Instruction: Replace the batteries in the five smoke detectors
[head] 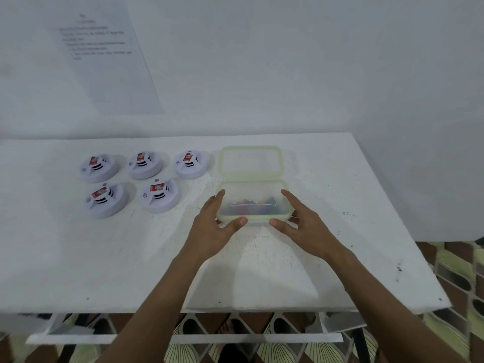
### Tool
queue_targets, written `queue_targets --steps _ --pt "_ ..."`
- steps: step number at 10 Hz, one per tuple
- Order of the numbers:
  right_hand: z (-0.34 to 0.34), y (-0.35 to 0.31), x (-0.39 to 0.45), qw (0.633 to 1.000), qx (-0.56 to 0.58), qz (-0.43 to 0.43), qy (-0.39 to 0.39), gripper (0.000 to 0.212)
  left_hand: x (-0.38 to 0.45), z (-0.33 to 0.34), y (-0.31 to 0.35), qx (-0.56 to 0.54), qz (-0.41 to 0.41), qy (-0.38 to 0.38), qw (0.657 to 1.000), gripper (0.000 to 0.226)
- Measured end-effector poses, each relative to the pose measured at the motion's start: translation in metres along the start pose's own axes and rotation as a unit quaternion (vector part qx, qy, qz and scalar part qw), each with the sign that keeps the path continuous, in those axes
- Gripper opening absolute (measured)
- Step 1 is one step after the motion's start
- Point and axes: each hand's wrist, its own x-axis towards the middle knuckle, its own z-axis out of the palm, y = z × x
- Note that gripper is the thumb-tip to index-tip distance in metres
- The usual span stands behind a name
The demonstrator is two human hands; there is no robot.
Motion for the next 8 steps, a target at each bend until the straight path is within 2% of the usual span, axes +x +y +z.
queue_targets --steps 3,5,7,8 --pt "-0.002 -0.009 0.005 1.0 -0.017 0.01 0.0 0.079 0.011 -0.002 0.005 0.025 -0.01 -0.025 0.999 0.087" --pt "0.0 -0.026 0.001 0.99 -0.136 -0.012 0.04 0.087 0.002 -0.021 0.012 0.048 0.009 -0.023 0.999 0.084" --pt "0.043 -0.08 0.009 0.982 -0.151 -0.1 0.047 0.089 -0.01 -0.088 0.006 0.073 0.061 0.033 0.995 0.069" --pt "0.095 -0.096 0.017 0.968 -0.148 -0.182 0.088 0.085 -0.026 -0.127 -0.019 0.098 0.171 0.096 0.976 0.05"
